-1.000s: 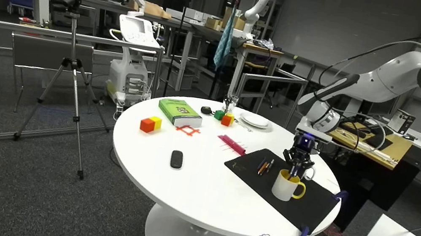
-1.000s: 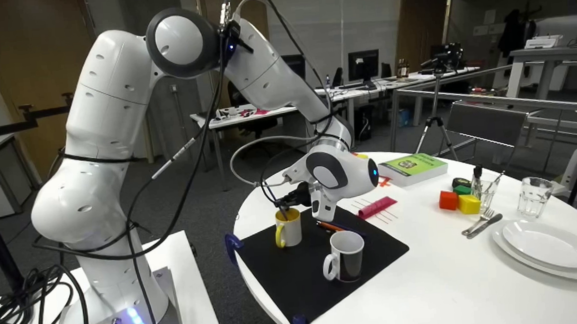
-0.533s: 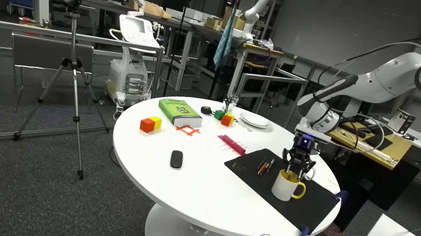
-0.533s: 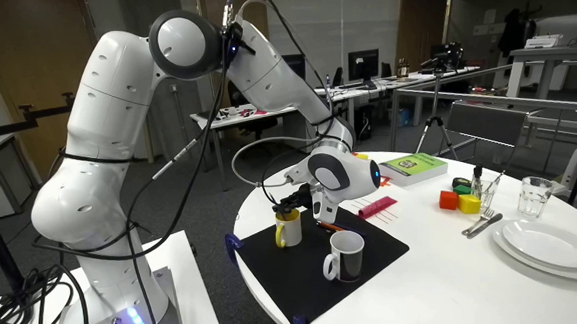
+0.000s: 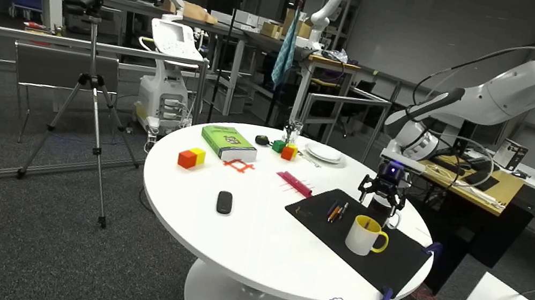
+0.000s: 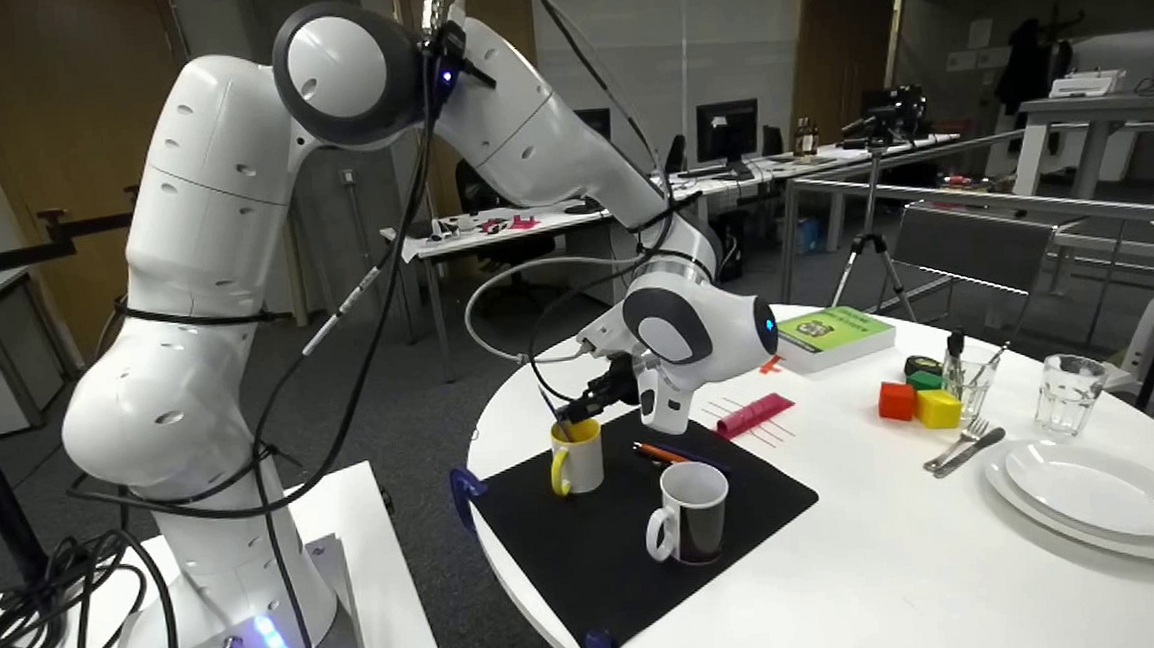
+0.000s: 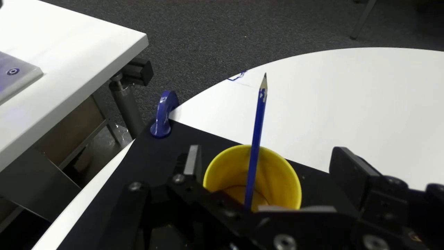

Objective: Place the pencil in the white mug with the eraser down

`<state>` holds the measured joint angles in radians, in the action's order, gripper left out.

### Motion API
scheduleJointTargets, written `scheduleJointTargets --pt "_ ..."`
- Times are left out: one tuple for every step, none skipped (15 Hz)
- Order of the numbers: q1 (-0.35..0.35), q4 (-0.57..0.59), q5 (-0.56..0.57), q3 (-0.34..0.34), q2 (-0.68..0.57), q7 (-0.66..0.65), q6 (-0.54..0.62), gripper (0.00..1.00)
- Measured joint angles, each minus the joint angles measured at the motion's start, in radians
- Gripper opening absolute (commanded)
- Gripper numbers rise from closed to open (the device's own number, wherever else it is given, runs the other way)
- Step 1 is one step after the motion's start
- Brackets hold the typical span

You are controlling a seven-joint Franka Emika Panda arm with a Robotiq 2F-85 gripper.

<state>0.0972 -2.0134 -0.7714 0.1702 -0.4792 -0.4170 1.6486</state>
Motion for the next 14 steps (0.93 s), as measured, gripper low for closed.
scheduleJointTargets --pt "0.002 0.0 0.006 0.009 0.023 0.0 0.0 1.0" --pt "0.005 -0.001 0.016 0.016 0.049 0.0 0.0 1.0" --pt "0.009 -0.001 0.026 0.021 0.072 -0.001 0.0 1.0" --pt "0.01 -0.002 0.04 0.028 0.095 -0.001 0.0 1.0" --pt "0.01 -0.004 0.056 0.035 0.115 -0.001 0.0 1.0" --pt "0.01 -0.005 0.078 0.042 0.134 -0.005 0.0 1.0" --pt "0.011 -0.006 0.101 0.048 0.153 -0.009 0.0 1.0" --pt "0.011 -0.007 0.122 0.054 0.17 -0.012 0.0 1.0" --pt "0.012 -0.01 0.141 0.061 0.188 -0.016 0.002 1.0" --pt "0.013 -0.015 0.161 0.068 0.208 -0.021 0.008 1.0" --pt "0.016 -0.024 0.184 0.074 0.23 -0.026 0.018 1.0" --pt "0.019 -0.037 0.213 0.078 0.255 -0.036 0.035 1.0" --pt "0.022 -0.054 0.246 0.081 0.283 -0.049 0.064 1.0" --pt "0.023 -0.076 0.28 0.084 0.314 -0.066 0.097 1.0"
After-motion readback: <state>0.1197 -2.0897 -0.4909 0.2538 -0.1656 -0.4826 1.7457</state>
